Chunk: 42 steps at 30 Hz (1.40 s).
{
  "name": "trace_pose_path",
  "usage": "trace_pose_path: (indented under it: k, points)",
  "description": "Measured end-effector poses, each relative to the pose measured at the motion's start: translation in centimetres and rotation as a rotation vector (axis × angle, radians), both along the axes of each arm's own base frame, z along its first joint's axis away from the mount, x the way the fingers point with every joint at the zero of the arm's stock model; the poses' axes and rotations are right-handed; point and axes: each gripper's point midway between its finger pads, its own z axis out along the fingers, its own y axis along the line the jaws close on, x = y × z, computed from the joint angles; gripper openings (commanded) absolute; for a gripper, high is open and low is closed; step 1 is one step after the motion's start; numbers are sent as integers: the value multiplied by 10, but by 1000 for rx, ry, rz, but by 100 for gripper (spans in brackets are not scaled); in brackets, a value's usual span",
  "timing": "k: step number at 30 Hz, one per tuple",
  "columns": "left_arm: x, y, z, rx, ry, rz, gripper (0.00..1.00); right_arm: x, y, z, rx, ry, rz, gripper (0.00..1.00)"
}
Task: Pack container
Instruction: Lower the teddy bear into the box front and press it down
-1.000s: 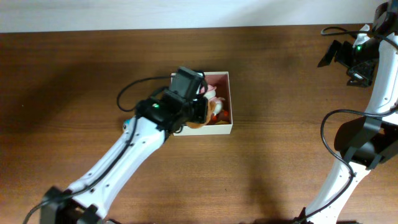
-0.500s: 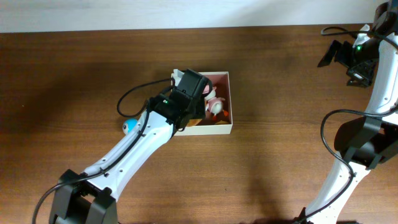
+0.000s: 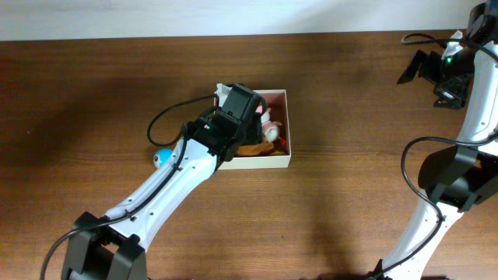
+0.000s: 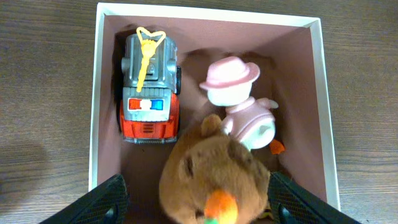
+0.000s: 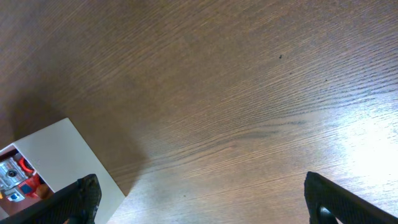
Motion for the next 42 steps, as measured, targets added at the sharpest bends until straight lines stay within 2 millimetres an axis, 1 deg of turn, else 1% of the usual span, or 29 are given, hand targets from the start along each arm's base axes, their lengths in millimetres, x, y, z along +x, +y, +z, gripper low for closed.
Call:
trace_pose_path:
  k: [8, 12, 14, 16, 19, 22, 24, 28, 32, 34, 36, 40, 42]
  points:
    - [0, 0, 0, 17, -4, -25, 71, 0, 0, 0, 0, 0, 0, 99]
    - [-2, 2, -2, 42, 4, -49, 67, 0, 0, 0, 0, 0, 0, 99]
    - [-6, 4, -4, 57, 19, -58, 58, 0, 0, 0, 0, 0, 0, 98]
    - [-8, 5, -6, 70, 30, -67, 32, 0, 0, 0, 0, 0, 0, 99]
    - [-10, 6, -7, 76, 36, -74, 17, 0, 0, 0, 0, 0, 0, 99]
    - [-14, 1, -9, 53, 56, -100, 13, 0, 0, 0, 0, 0, 0, 99]
    - [-16, -6, -9, 22, 68, -122, 13, 0, 0, 0, 0, 0, 0, 99]
    - [-20, -24, -6, -21, 62, -189, 14, 0, 0, 0, 0, 0, 0, 99]
    - [-27, -41, -5, -17, 47, -257, 14, 0, 0, 0, 0, 0, 0, 99]
    - [-28, -50, -7, -16, 39, -289, 14, 0, 0, 0, 0, 0, 0, 99]
    - [-28, -56, -21, -1, 58, -311, 14, 0, 0, 0, 0, 0, 0, 99]
    - [-25, -59, -48, 33, 98, -331, 14, 0, 0, 0, 0, 0, 0, 99]
    - [-23, -62, -57, 42, 103, -345, 14, 0, 0, 0, 0, 0, 0, 99]
